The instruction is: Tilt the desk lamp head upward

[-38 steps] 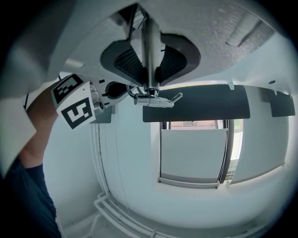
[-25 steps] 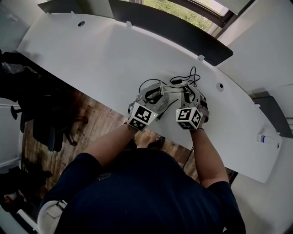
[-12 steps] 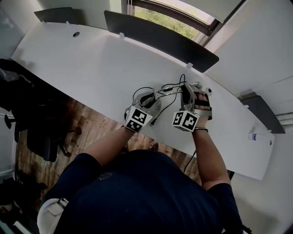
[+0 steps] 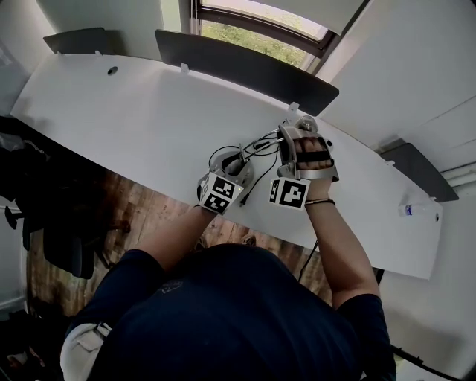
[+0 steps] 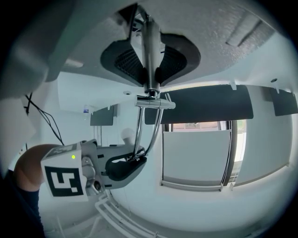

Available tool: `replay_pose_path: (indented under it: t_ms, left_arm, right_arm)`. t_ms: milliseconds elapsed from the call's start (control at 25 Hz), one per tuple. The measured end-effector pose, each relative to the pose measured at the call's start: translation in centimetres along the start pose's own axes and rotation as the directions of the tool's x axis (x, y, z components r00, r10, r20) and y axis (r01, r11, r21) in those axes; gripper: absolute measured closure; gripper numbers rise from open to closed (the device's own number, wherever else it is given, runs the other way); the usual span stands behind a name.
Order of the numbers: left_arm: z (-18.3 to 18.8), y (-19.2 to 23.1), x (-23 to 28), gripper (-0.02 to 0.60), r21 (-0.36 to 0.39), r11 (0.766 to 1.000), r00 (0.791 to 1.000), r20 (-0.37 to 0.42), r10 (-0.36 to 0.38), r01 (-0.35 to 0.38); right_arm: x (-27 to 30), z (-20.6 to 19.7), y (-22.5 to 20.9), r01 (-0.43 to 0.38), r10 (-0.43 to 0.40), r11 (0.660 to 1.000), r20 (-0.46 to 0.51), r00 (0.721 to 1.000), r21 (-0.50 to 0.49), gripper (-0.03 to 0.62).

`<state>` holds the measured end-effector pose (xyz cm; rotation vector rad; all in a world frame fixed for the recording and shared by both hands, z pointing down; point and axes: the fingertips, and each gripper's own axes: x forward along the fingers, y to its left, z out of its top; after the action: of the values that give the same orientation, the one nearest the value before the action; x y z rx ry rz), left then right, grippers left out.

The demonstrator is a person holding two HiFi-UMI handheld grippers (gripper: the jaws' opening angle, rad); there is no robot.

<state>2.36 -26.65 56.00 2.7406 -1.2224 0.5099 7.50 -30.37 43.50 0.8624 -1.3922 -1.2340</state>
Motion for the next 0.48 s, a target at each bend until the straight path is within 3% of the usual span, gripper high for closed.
replay_pose_path:
  t_ms: [480]
  left_arm:
    - [-0.69,0.04,0.46,0.468,0.067,0.998,1.000,-0.026,-0.016,0.017]
  right_arm:
    - [-0.13,0.26,-0.12,-0.006,0.003,0.998,-0.047,0.999,-0.064,0.482]
